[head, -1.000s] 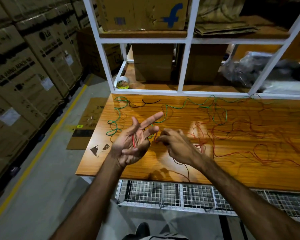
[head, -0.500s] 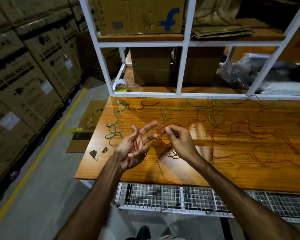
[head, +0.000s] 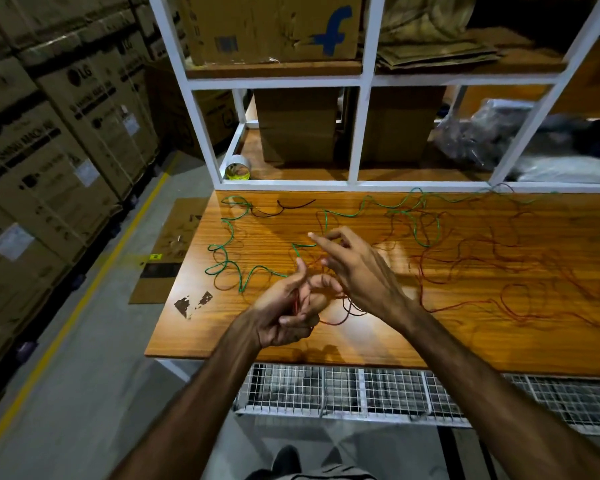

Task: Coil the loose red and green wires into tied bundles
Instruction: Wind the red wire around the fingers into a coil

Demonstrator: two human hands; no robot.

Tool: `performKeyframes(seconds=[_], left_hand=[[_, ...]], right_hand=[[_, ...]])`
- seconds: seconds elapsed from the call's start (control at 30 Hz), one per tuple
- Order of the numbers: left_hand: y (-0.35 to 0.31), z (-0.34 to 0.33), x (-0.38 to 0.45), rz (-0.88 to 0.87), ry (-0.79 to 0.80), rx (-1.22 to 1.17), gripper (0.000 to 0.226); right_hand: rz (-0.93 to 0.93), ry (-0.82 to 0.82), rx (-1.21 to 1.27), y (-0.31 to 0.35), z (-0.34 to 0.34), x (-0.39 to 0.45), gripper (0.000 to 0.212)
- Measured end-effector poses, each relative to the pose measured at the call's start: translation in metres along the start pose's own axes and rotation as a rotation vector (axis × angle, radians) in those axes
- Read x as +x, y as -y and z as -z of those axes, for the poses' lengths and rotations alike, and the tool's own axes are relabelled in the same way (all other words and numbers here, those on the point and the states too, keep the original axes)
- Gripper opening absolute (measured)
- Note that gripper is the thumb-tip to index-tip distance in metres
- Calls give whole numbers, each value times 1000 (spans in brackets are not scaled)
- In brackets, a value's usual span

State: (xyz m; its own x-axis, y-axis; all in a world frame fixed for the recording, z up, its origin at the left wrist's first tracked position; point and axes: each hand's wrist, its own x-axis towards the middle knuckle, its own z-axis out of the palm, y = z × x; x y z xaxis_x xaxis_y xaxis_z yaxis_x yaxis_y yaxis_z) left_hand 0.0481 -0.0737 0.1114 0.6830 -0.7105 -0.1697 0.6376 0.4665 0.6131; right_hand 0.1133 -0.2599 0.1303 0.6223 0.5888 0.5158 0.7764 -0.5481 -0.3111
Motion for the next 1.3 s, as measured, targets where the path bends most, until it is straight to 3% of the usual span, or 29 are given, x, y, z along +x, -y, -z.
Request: performKeyframes(seconds=[0.1,0.27,0.4,0.53,0.73,1.17,1.3], left_hand=[[4,-2,2,36,30,17,76],[-2,-2,-2,18,120,-20,79],[-4,-4,-1,22,123,-3,86],[-4,-4,1,22,129,39,92],[-5,-8,4,26,186,-205,100],[-7,-13,-5,-23,156,-177,45],[-7,-13,-11,111,118,-306,56]], right_hand=[[36,85,190,-1,-3,4,43],[-251,248,761,4,-2,8,26],[-381,416,964,1,3,13,25],[-371,481,986,-2,9,19,20],[-284,457,864,-6,8,26,13],[-366,384,934,-4,10,26,9],[-414,319,935,-1,6,23,8]])
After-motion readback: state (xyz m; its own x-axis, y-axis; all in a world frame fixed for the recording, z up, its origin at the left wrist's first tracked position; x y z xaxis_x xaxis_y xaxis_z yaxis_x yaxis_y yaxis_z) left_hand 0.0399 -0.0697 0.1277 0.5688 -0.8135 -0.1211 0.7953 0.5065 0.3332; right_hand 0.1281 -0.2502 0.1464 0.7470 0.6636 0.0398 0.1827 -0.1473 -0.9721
